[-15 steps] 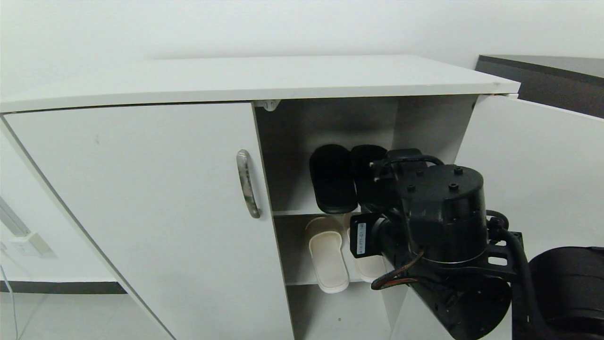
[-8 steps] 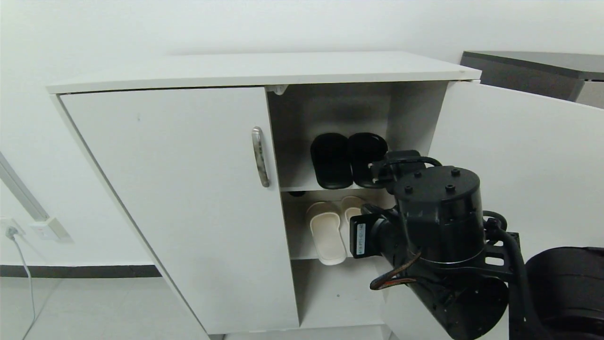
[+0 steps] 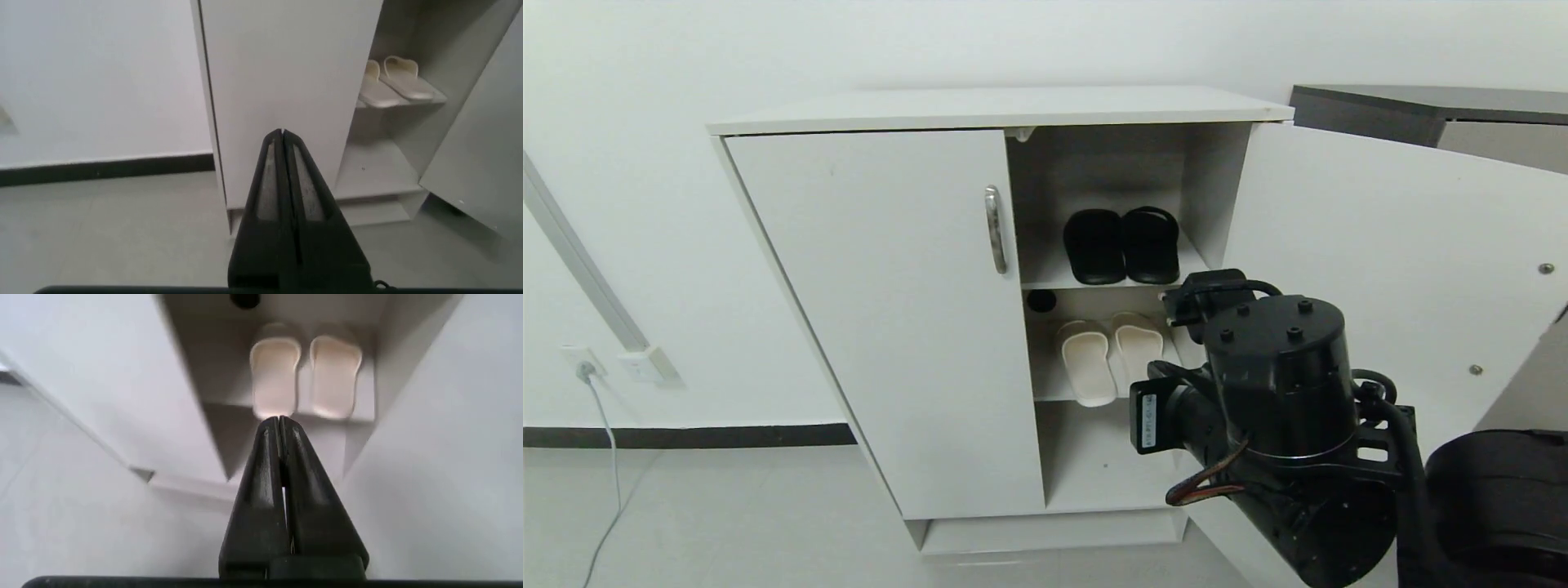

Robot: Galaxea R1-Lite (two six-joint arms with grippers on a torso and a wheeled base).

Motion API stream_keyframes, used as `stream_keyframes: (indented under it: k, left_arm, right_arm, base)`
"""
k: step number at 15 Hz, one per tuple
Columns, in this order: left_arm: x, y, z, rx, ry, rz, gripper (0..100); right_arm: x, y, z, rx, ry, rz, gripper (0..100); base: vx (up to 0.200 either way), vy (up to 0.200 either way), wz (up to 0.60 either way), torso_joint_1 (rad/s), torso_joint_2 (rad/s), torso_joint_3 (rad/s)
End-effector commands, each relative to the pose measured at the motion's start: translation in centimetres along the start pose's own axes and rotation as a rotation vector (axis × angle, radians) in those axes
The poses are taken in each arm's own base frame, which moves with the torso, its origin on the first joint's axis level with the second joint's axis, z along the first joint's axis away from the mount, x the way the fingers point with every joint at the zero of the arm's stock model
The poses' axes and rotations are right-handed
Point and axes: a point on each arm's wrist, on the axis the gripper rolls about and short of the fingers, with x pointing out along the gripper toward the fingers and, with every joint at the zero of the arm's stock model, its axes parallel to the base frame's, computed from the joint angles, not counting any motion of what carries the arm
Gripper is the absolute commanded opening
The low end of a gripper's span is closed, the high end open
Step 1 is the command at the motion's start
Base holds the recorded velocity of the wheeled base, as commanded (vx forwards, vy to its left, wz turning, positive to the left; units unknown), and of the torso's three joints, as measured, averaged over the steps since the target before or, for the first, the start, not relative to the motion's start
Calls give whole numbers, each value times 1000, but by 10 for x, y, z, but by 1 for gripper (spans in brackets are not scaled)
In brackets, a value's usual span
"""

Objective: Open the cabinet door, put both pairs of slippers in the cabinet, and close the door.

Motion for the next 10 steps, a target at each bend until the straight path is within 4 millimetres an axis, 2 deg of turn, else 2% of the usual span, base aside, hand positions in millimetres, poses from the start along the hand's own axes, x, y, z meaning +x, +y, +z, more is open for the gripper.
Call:
stream_keyframes:
  k: [1, 6, 10]
  left_arm:
    - [0, 0, 0, 0, 1, 0, 0]
    - [0, 0, 0, 0, 1, 0, 0]
    - [0, 0, 0, 3, 3, 0, 0]
  right_arm:
    - [1, -1, -5, -12, 19, 13, 0]
    - [4, -6, -10, -32, 36, 7, 0]
    - [3, -7, -11, -35, 40, 6, 0]
  base:
    - [-200, 0, 0, 2, 2, 2]
    - [-200, 0, 0, 1, 3, 2]
    - [0, 0, 0, 0, 0, 0]
